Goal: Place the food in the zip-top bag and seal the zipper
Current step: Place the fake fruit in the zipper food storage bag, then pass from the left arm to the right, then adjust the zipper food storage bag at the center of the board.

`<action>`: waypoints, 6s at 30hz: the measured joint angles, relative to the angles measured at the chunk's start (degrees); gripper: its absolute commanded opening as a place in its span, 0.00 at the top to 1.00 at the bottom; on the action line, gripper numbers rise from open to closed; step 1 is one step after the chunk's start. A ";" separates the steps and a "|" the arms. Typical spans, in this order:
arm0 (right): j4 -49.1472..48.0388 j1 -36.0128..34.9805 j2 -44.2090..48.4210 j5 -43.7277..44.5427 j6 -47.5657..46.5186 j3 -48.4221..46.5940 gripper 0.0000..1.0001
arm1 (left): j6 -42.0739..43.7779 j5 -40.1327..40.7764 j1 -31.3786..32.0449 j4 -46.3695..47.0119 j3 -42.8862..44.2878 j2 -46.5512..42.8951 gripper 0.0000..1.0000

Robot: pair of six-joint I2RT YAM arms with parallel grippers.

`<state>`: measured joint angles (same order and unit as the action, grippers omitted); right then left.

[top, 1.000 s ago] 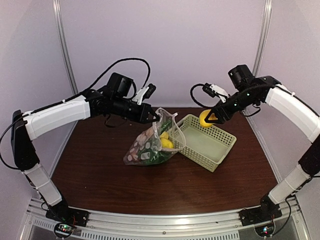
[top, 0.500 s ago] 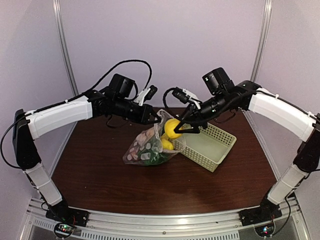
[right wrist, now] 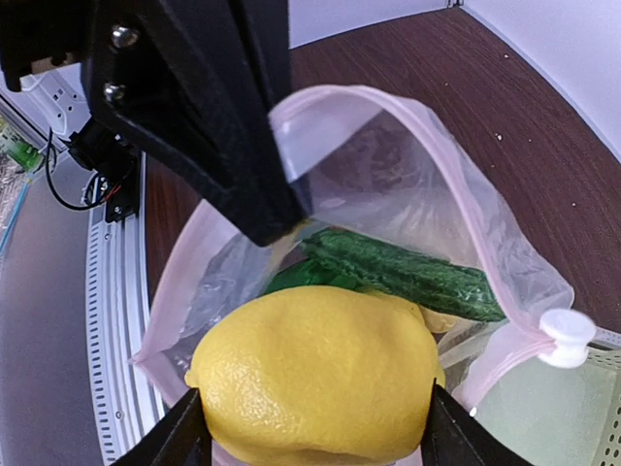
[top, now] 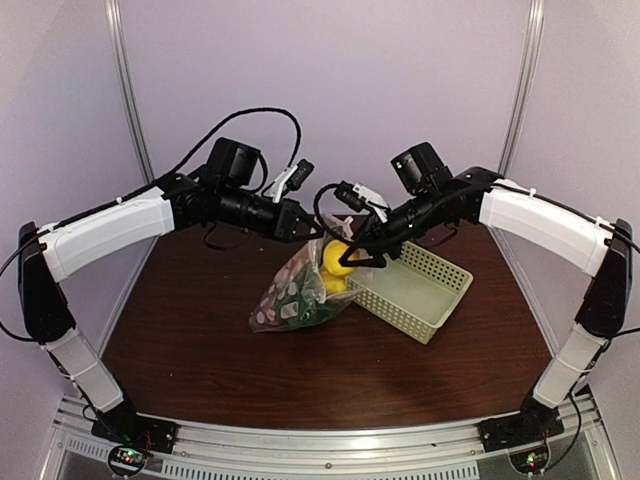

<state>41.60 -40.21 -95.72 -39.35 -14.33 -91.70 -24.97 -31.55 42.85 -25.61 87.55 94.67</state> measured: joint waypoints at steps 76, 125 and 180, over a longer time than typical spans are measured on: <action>-5.81 -8.31 8.20 -0.02 -22.77 11.15 1.00 | 34.67 -9.84 1.09 -28.24 5.33 -4.22 0.73; 2.29 0.50 8.83 5.53 -4.24 1.97 1.00 | 22.75 52.72 41.75 8.20 -34.27 -26.05 0.39; 15.43 6.80 13.38 -3.61 -11.72 -2.58 1.00 | 22.69 61.94 26.40 8.94 -31.93 -35.28 0.91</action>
<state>57.04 -33.41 -82.35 -42.96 -26.04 -94.28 -2.28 30.39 69.25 -16.67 55.61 59.40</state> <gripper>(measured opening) 0.005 0.017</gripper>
